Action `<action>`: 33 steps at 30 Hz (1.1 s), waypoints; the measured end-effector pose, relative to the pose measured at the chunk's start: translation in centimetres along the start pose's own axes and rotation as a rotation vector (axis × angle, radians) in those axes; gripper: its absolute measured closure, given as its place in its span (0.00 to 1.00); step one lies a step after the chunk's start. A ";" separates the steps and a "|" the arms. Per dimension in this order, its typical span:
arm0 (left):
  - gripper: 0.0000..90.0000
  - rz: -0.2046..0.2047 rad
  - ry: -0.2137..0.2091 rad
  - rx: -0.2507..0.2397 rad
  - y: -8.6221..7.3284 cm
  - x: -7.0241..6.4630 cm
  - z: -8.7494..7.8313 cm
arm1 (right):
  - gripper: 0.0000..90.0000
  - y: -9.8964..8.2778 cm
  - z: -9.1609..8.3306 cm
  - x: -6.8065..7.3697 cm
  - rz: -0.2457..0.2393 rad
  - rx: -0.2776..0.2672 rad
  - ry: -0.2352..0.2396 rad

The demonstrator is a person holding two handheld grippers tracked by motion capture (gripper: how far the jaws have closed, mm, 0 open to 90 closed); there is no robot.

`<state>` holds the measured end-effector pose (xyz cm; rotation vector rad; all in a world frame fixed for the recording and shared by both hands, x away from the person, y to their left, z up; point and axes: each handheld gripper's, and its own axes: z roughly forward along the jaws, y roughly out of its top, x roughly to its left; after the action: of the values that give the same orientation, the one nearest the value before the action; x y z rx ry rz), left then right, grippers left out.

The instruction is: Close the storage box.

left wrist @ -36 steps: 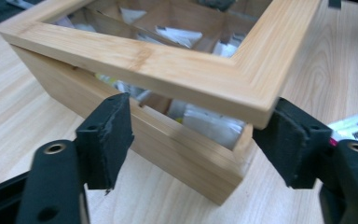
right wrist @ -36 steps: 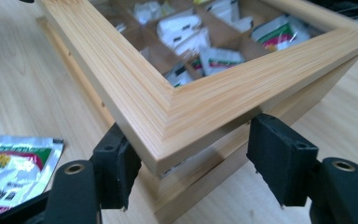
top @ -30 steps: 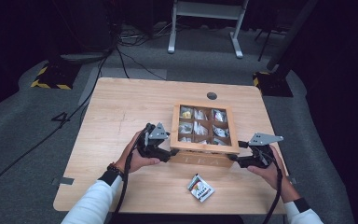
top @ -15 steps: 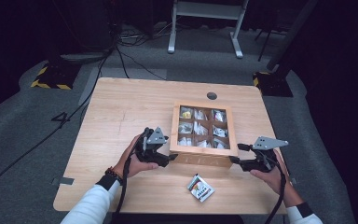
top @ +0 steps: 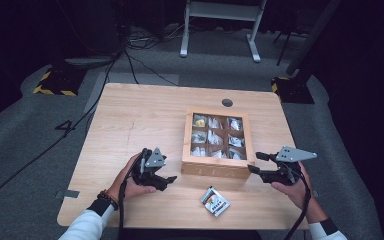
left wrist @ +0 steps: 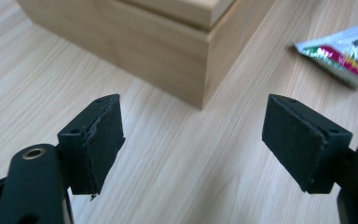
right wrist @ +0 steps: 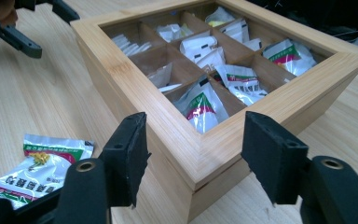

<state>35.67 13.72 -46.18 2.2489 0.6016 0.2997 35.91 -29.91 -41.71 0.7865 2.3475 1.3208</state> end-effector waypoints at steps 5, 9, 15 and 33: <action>0.20 -0.002 0.029 0.030 -2.0 0.1 -0.4 | 0.47 0.3 -0.4 0.0 -0.006 -0.009 -0.009; 0.20 0.001 0.051 0.047 -3.1 0.1 -0.8 | 0.45 0.4 -0.5 0.0 -0.017 0.007 -0.024; 0.20 -0.020 0.078 0.062 -4.5 0.5 -1.4 | 0.41 0.3 -0.9 0.1 -0.034 0.021 -0.047; 0.23 -0.132 0.092 0.087 -8.1 2.3 -2.9 | 0.34 -1.9 -2.9 -0.8 -0.041 0.106 -0.179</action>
<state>33.90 21.49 -50.17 2.2753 0.8225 0.3169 34.41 -33.17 -41.84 0.8456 2.2926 1.0698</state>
